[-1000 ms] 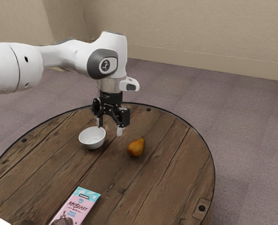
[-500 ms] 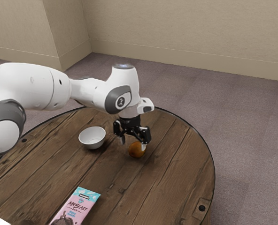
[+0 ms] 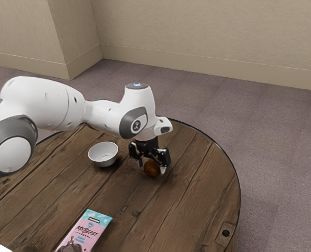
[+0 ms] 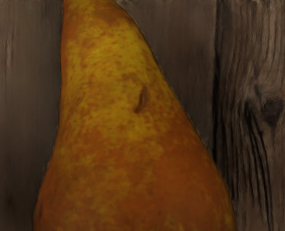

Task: Place the pear in the bowl.

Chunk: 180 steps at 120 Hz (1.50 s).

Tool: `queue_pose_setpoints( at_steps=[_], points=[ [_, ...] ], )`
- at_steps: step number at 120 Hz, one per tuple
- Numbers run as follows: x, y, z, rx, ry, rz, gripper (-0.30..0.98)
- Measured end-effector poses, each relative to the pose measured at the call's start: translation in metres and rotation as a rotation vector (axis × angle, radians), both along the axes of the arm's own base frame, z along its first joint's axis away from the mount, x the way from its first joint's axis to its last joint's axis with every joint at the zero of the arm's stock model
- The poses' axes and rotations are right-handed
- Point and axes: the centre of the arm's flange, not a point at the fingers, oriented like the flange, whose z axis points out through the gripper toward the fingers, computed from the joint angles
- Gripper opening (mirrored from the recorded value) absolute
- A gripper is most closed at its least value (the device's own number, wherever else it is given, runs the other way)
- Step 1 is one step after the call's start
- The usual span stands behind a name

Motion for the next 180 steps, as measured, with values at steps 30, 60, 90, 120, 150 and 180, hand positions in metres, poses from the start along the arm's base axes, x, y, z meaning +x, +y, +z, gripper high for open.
queue_pose_setpoints(
  at_steps=[30,60,90,120,150,180],
  points=[
    [0.001,0.001,-0.011,-0.001,0.007,-0.014,0.69],
    [0.006,0.004,-0.013,0.002,0.000,-0.022,0.63],
    [0.008,0.002,-0.020,0.000,0.003,-0.029,0.58],
    [0.014,0.000,-0.011,-0.007,-0.017,-0.033,0.47],
    [0.013,-0.001,-0.010,-0.005,-0.011,-0.033,0.38],
    [0.014,0.014,0.073,0.016,-0.081,-0.018,0.22]
  ],
)
